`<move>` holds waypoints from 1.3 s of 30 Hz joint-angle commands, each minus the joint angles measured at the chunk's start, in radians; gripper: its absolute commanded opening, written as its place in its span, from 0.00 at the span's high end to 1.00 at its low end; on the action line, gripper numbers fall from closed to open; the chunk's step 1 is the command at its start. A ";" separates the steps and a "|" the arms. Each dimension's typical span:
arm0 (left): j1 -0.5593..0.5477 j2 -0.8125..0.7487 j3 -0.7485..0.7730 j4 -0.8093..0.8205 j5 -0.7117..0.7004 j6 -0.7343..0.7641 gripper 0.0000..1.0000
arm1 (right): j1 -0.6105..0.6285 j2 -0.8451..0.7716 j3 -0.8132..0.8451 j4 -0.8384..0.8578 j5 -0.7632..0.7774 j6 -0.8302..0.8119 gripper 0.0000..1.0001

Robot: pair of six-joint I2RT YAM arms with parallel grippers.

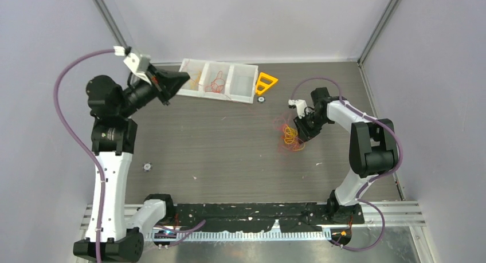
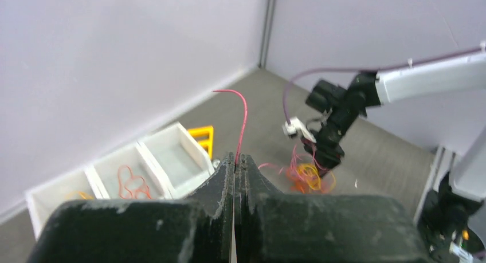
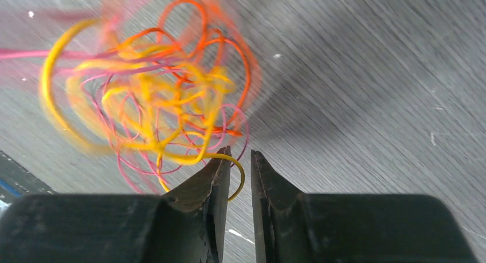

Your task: Untangle the cables

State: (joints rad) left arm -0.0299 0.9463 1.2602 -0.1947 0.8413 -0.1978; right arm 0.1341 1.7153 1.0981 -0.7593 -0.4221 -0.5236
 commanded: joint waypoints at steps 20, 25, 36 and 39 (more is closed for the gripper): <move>0.422 0.285 0.656 0.280 -0.076 -0.532 1.00 | -0.210 0.068 -0.002 0.041 0.236 -0.145 0.90; 0.493 0.309 0.721 0.270 -0.118 -0.523 1.00 | -0.223 0.044 -0.009 0.025 0.245 -0.163 0.87; 0.666 0.435 0.910 0.109 -0.165 -0.587 1.00 | -0.321 0.061 0.019 0.029 0.298 -0.208 0.95; 0.676 0.425 0.896 0.067 -0.194 -0.501 1.00 | -0.345 0.056 0.013 0.035 0.326 -0.232 0.95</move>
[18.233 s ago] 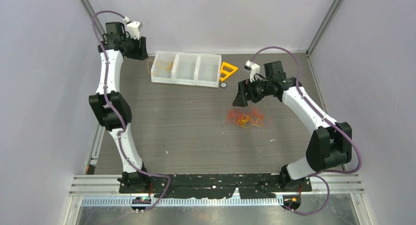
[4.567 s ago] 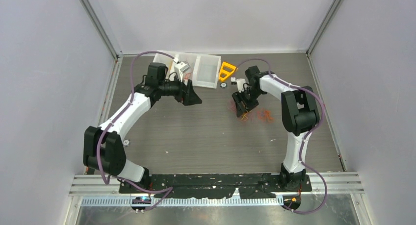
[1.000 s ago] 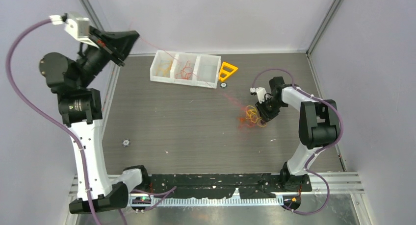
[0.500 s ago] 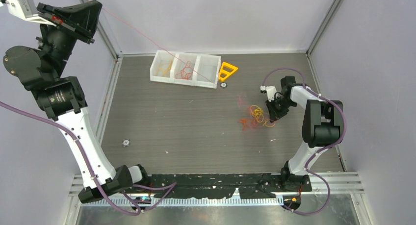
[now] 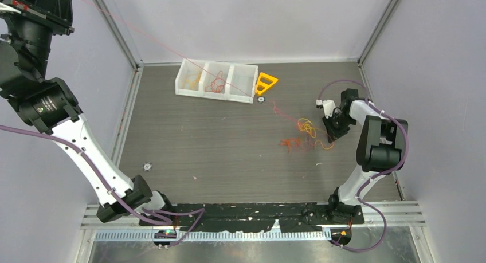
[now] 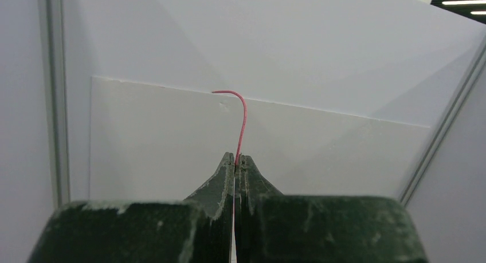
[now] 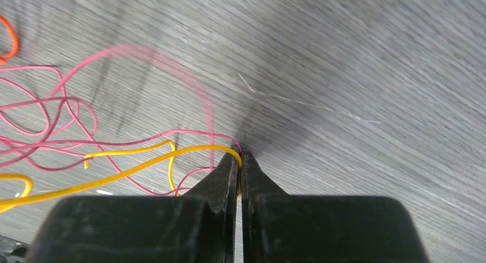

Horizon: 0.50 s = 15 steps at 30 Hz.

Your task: Untangle the cables

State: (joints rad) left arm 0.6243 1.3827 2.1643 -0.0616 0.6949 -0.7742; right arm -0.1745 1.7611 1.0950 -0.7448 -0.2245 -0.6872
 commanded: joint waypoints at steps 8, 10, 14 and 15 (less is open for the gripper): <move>0.058 0.039 0.080 -0.182 -0.092 0.151 1.00 | -0.145 0.035 0.049 0.044 0.190 -0.128 0.95; 0.058 0.042 0.071 -0.182 -0.065 0.143 1.00 | -0.155 0.041 0.054 0.045 0.195 -0.129 0.95; 0.003 0.001 -0.026 -0.171 0.100 0.157 1.00 | -0.155 0.011 0.088 -0.015 0.073 -0.099 0.95; -0.032 -0.030 -0.082 -0.171 0.141 0.210 1.00 | -0.146 0.004 0.095 -0.045 0.050 -0.087 0.95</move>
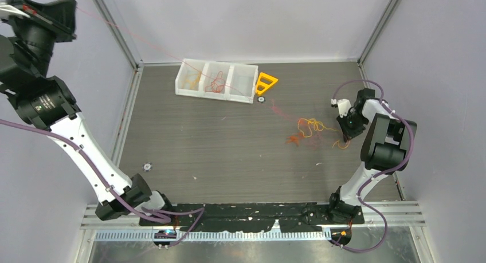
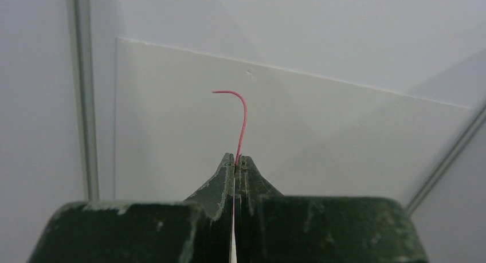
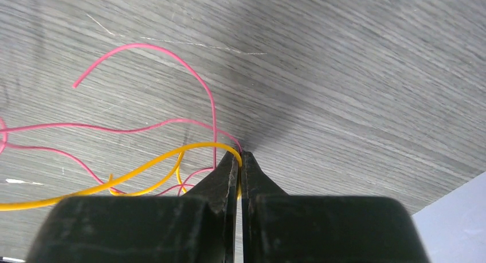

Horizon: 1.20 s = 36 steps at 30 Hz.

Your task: Untangle the cables

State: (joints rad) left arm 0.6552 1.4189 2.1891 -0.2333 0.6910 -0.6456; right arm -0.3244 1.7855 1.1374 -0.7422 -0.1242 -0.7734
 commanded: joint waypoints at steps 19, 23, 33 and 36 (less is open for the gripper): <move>-0.514 -0.236 -0.977 -0.655 -0.051 1.127 0.63 | 0.287 -0.214 0.272 -0.366 -0.399 0.016 0.03; -0.551 -0.198 -0.971 -0.624 0.084 1.100 0.34 | 0.428 -0.199 0.250 -0.240 -0.430 0.135 0.03; -0.646 -0.216 -1.072 -0.411 0.180 0.955 0.30 | 0.714 0.082 0.366 0.048 -0.348 0.325 0.22; -0.646 -0.227 -1.084 -0.417 0.189 0.954 0.29 | 0.756 0.160 0.404 0.069 -0.314 0.325 0.27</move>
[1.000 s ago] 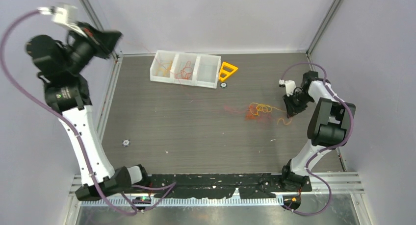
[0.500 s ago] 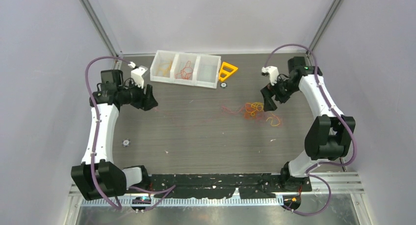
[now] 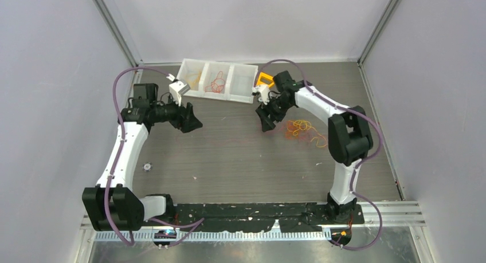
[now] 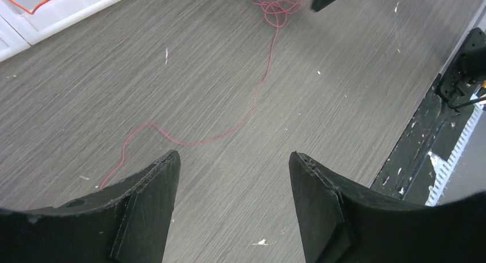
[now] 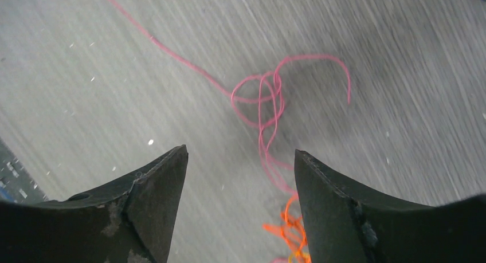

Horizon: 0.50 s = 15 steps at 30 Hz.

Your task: Untangle the cables

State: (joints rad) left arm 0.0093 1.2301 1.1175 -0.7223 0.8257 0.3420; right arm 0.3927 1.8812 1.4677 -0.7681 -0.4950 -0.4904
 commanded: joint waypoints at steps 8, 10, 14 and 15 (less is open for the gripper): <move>0.000 -0.094 -0.050 0.117 0.047 -0.050 0.28 | 0.096 0.177 0.081 0.131 0.183 0.000 0.52; 0.000 -0.095 -0.053 0.131 0.060 -0.058 0.28 | 0.099 0.179 0.084 0.124 0.180 -0.010 0.66; -0.037 -0.100 -0.061 0.156 0.079 -0.063 0.28 | 0.099 0.111 0.057 0.117 0.127 0.002 0.94; -0.054 -0.103 -0.065 0.164 0.078 -0.061 0.28 | 0.099 0.094 0.056 0.109 0.109 0.022 0.94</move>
State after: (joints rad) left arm -0.0002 1.1511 1.0641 -0.6289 0.8623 0.2913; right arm 0.4873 2.0701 1.5143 -0.6647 -0.3431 -0.4892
